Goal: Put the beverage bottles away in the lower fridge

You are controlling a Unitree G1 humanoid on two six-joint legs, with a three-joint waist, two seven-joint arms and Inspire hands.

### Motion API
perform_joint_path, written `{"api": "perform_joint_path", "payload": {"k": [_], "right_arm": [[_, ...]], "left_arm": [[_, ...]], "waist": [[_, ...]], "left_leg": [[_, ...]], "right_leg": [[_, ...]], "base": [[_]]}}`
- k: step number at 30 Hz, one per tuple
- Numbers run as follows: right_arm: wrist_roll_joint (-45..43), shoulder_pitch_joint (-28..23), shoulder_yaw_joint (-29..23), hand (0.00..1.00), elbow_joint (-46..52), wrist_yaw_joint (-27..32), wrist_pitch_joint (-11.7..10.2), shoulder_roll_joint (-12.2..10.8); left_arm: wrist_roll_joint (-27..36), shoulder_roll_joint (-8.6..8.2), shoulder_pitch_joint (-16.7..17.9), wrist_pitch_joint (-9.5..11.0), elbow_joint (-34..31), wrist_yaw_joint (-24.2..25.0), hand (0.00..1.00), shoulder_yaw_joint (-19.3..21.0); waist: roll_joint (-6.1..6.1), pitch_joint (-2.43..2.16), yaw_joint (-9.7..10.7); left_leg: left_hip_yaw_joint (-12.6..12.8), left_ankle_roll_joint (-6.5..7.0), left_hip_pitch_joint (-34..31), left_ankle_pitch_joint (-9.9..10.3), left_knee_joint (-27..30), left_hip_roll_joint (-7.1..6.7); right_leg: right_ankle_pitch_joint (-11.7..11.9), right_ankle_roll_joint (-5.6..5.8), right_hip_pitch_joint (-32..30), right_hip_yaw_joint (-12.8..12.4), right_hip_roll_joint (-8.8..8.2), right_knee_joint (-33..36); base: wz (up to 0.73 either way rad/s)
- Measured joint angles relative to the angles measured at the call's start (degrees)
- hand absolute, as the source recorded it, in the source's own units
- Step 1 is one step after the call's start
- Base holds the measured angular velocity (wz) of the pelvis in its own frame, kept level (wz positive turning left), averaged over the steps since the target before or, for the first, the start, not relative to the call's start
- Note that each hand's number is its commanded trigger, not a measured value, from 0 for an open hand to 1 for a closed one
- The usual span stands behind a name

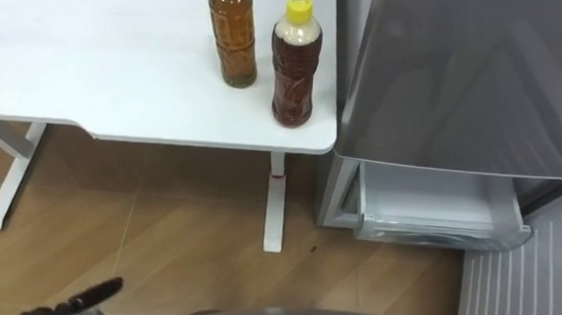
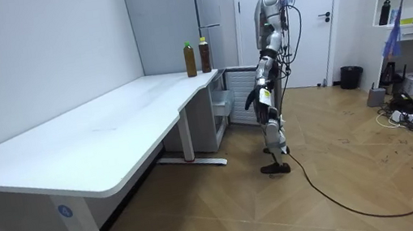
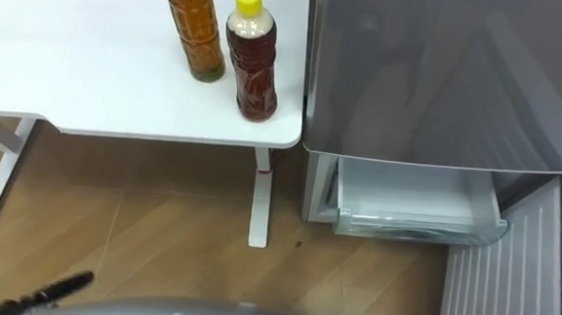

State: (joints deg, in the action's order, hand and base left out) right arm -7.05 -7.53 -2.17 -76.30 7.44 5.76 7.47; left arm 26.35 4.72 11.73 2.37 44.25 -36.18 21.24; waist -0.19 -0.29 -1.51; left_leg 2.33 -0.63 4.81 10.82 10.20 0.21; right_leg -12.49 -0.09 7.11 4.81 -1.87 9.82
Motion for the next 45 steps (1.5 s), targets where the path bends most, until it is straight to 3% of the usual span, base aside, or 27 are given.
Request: {"api": "perform_joint_path", "payload": {"k": [1, 2, 6, 9, 11, 14, 19, 25, 27, 32, 36, 40, 45], "right_arm": [[-0.01, -0.44, -0.27, 0.00, 0.11, 0.07, -0.86, 0.01], [-0.01, -0.46, -0.33, 0.00, 0.24, 0.08, -1.36, 0.00], [0.01, -0.53, -0.31, 0.00, 0.28, 0.10, -2.24, 0.00], [0.01, -0.43, -0.44, 0.00, 0.71, 0.15, -2.26, 0.00], [0.04, -0.25, -1.32, 0.00, 0.96, 0.43, -2.91, -0.03], [0.04, -0.38, -1.30, 0.00, 0.95, 0.57, -4.12, -0.07], [-0.23, -0.72, -1.30, 0.00, 0.85, -0.19, -5.16, 0.03], [-0.31, -0.49, -1.48, 0.00, 0.91, -1.15, -5.75, 0.08], [-0.82, -0.29, -1.54, 0.00, 0.81, -1.48, -5.74, 0.08], [-1.33, -0.23, -1.75, 0.00, 0.45, -3.10, -5.20, 0.22], [-1.33, 0.01, -1.71, 0.00, 0.65, -3.48, -4.98, 0.61], [-1.95, 1.91, -1.46, 0.00, 0.13, -4.79, -4.95, 1.11], [-3.63, 2.36, -1.45, 0.00, -0.22, -5.10, -5.03, 1.15]], "left_arm": [[0.38, 0.00, 0.00, 1.67, -2.36, -1.95, 0.00, -0.02], [0.41, 0.03, -0.04, 3.21, -3.98, -3.87, 0.00, 0.00], [0.40, 0.05, -0.13, 5.48, -8.67, -9.01, 0.00, -0.07], [0.46, 0.05, 0.10, 6.41, -15.79, -12.65, 0.00, -0.09], [0.06, 0.31, 0.07, 8.23, -21.51, -14.99, 0.00, -0.14], [-2.04, 0.74, 0.06, 10.30, -26.07, -15.88, 0.00, -0.38], [-5.29, 1.28, -0.04, 11.15, -39.06, -15.39, 0.00, -0.76], [-8.00, 1.45, -0.30, 11.94, -49.94, -10.25, 0.00, -1.79], [-8.01, 2.04, -0.30, 11.93, -51.59, -7.90, 0.00, -2.49], [-9.57, 2.59, -0.28, 10.02, -61.65, 1.27, 0.00, -7.61], [-10.97, 2.93, -0.64, 9.21, -64.18, 7.45, 0.00, -9.53], [-10.20, 2.95, -1.38, 6.67, -66.89, 14.76, 0.00, -14.70], [-9.29, 3.05, -3.53, 5.85, -67.38, 24.33, 0.00, -18.17]], "waist": [[-0.16, 0.07, -0.31], [0.20, -0.15, -0.44], [0.39, -0.22, -0.39], [0.37, -0.20, -0.31], [0.48, -0.19, -0.32], [0.69, -0.15, -0.32], [0.61, 0.00, -0.20], [0.52, 0.38, 0.32], [0.49, 0.52, 1.35], [0.41, 0.48, 1.49], [0.76, 0.52, 2.84], [0.62, 0.90, 4.52], [0.61, 0.89, 5.22]], "left_leg": [[-0.04, 0.00, -0.04, 0.00, -0.05, -0.02], [-0.07, 0.00, 0.01, 0.00, -0.08, -0.06], [-0.09, 0.00, -0.03, 0.00, -0.08, -0.08], [-0.85, 0.00, -0.21, 0.00, -0.08, -0.15], [-0.95, 0.00, -0.17, 0.00, -0.16, -0.16], [-1.00, 0.00, -0.15, 0.00, -0.17, -0.17], [-1.09, 0.00, -0.18, 0.00, -0.13, -0.20], [-1.09, 0.00, -0.25, 0.00, 0.04, -0.20], [-1.14, 0.00, -0.37, 0.00, 0.11, -0.27], [-1.07, 0.01, -0.67, -0.01, 0.29, -0.28], [-1.08, 0.01, -0.63, -0.01, 0.31, -0.29], [-1.31, 0.01, -1.13, -0.02, 0.66, -0.32], [-1.22, 0.01, -1.33, -0.02, 0.65, -0.33]], "right_leg": [[0.00, 0.00, 0.04, 0.07, -0.01, -0.03], [0.02, 0.02, 0.18, 0.05, -0.01, -0.05], [0.08, 0.01, 0.18, 0.05, -0.03, -0.01], [0.07, 0.01, 0.18, 0.37, -0.04, -0.08], [0.05, 0.02, 0.18, 0.34, -0.04, -0.10], [0.05, 0.02, 0.21, 0.35, -0.04, -0.15], [0.05, 0.01, 0.20, 0.37, -0.03, -0.21], [0.03, 0.02, 0.19, 0.28, -0.06, -0.20], [-0.04, 0.09, 0.19, 0.45, -0.07, -0.45], [0.15, 0.06, 0.25, 0.28, -0.03, -0.82], [0.16, 0.05, 0.36, 0.22, -0.05, -0.75], [0.14, 0.03, 0.12, 0.89, -0.13, -1.13], [0.13, 0.03, 0.01, 0.79, -0.14, -1.13]], "base": [[0.00], [0.00], [0.00], [0.05], [0.00], [0.00], [0.00], [-0.01], [0.06], [0.01], [0.00], [0.06], [0.00]]}}
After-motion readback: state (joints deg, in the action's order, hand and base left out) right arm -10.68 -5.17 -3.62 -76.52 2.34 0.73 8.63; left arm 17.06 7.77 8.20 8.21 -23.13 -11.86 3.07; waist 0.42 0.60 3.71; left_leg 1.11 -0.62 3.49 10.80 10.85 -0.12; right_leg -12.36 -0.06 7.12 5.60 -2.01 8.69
